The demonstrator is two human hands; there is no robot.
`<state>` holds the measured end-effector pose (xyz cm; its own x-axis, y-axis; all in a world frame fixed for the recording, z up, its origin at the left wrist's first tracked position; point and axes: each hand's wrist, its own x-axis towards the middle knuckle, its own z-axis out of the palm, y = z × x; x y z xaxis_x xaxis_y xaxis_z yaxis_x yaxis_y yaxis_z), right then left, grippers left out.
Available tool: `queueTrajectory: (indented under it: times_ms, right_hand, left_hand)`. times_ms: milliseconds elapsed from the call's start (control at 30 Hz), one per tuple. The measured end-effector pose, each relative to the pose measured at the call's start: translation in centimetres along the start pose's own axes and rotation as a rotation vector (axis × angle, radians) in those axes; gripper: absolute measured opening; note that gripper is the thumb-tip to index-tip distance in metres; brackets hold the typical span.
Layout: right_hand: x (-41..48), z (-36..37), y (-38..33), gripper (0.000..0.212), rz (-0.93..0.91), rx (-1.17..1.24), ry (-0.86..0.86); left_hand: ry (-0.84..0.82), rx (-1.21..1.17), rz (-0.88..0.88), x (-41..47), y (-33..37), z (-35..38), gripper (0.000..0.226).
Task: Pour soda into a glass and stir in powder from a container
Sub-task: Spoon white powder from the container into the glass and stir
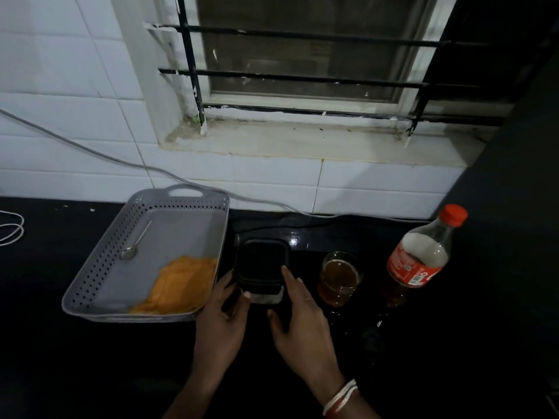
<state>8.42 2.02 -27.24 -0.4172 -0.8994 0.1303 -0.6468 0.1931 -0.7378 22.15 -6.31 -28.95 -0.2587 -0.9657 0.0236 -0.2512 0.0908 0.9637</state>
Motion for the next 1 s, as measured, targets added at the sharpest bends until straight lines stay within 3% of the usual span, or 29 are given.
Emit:
queueTrajectory:
  times_ms: [100,233,400,600,733,900,1000]
  right_hand:
    - [0.0,-0.5,0.1,0.084,-0.022,-0.032,-0.049]
    - [0.9,-1.4,-0.3,0.077,-0.094,-0.298,0.003]
    - [4.0,-1.2,-1.5,0.071,-0.328,-0.533,0.004]
    - [6.2,-1.6,-3.7,0.062,-0.428,-0.775,-0.222]
    - [7.6,-2.2,-4.8,0.05,-0.508,-0.943,-0.329]
    - [10.3,-5.1,-6.6,0.039,-0.607,-0.927,-0.336]
    - [12.0,-8.0,-7.6,0.047,-0.559,-0.743,-0.368]
  left_hand:
    - [0.013,0.006,-0.044,-0.1,-0.4,0.1,0.06]
    - [-0.016,0.037,-0.084,-0.5,-1.5,0.9,0.089]
    - [0.028,0.047,-0.031,0.2,-0.7,2.4,0.11]
    - [0.145,0.265,-0.115,1.1,1.0,4.0,0.081]
    - [0.111,0.318,-0.138,1.5,0.8,3.7,0.084]
    - [0.042,0.366,-0.125,1.8,0.9,3.7,0.106]
    - [0.011,0.311,-0.077,2.0,0.6,3.0,0.111]
